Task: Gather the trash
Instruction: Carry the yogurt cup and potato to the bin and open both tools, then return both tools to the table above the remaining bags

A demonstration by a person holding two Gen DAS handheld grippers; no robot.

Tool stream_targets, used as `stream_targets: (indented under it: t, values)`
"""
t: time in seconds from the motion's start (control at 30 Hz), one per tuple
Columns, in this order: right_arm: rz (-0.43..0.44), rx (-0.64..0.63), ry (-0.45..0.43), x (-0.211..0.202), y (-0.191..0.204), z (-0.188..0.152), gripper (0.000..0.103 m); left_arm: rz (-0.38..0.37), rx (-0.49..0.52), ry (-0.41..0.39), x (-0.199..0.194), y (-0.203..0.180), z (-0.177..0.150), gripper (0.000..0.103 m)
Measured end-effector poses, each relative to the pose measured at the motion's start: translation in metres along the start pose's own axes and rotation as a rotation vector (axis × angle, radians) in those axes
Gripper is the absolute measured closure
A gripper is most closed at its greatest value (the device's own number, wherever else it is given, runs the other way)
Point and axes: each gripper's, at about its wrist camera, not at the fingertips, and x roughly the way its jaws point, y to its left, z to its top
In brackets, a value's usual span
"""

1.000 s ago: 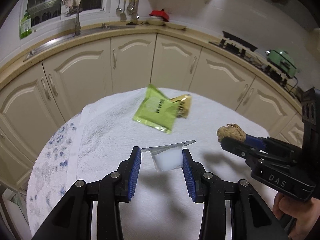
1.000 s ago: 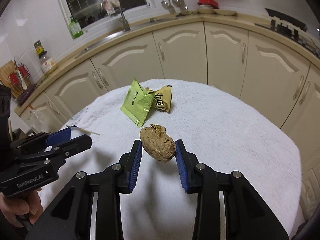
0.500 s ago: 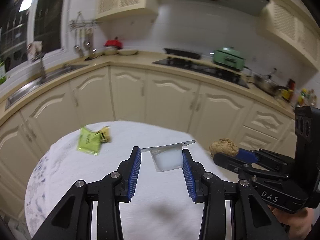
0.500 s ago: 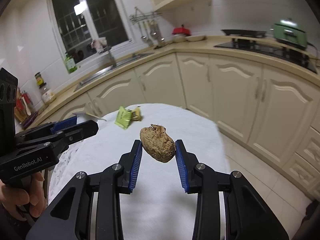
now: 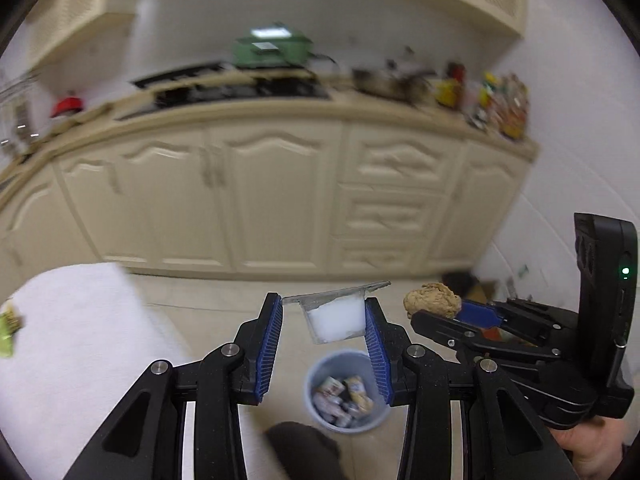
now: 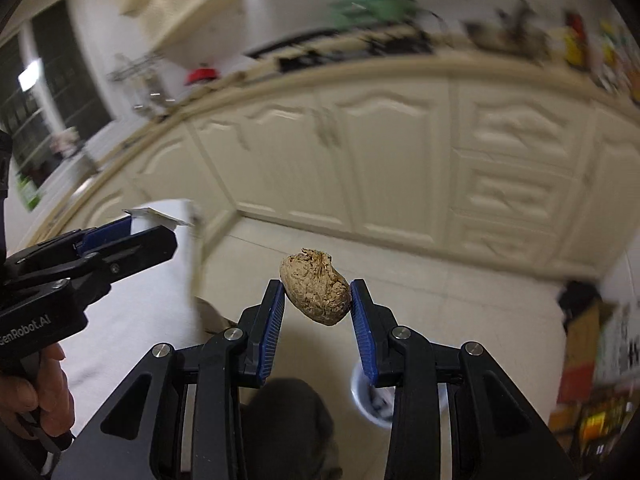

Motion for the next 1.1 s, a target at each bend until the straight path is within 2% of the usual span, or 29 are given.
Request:
stream_targets:
  t: [0.13, 0.33, 0.4, 0.43, 0.47, 0.5, 0.53, 0.6, 0.63, 0.77, 0.9, 1.1]
  values:
    - [-0.044, 0.092, 0.069, 0.021, -0.053, -0.02, 0.069, -0.038, 0.051, 0.096, 0.05, -0.024, -0.001, 0.066]
    - [-0.051, 0.186, 0.148, 0.061, -0.098, -0.034, 0.067, -0.055, 0.09, 0.218, 0.11, -0.04, -0.006, 0.063]
    - [-0.05, 0.233, 0.169, 0.075, -0.112, -0.04, 0.053, -0.026, 0.094, 0.259, 0.127, -0.04, -0.003, 0.05]
    - [-0.053, 0.254, 0.172, 0.079, -0.118, -0.041, 0.034, -0.011, 0.081, 0.263, 0.132, -0.037, -0.002, 0.045]
    - [-0.067, 0.28, 0.172, 0.082, -0.124, -0.044, 0.019, -0.001, 0.073, 0.266, 0.134, -0.035, 0.0, 0.031]
    - [-0.075, 0.303, 0.173, 0.083, -0.129, -0.047, 0.016, 0.014, 0.064, 0.266, 0.134, -0.034, 0.003, 0.015]
    - [-0.074, 0.316, 0.173, 0.084, -0.129, -0.048, 0.015, 0.039, 0.057, 0.255, 0.131, -0.032, 0.005, 0.01]
    - [-0.09, 0.336, 0.166, 0.083, -0.132, -0.051, 0.005, 0.08, 0.047, 0.221, 0.129, -0.03, 0.016, 0.001]
    - [-0.101, 0.336, 0.164, 0.082, -0.132, -0.051, 0.0, 0.092, 0.042, 0.216, 0.13, -0.026, 0.019, 0.001]
    - [-0.132, 0.343, 0.172, 0.082, -0.126, -0.046, 0.0, 0.143, 0.009, 0.186, 0.105, -0.019, 0.009, 0.001]
    - [-0.13, 0.312, 0.168, 0.079, -0.11, -0.037, 0.0, 0.164, -0.041, 0.14, 0.059, 0.002, -0.001, 0.001]
    - [-0.098, 0.229, 0.136, 0.071, -0.064, -0.01, 0.0, 0.185, -0.106, 0.07, -0.013, 0.036, -0.009, 0.001]
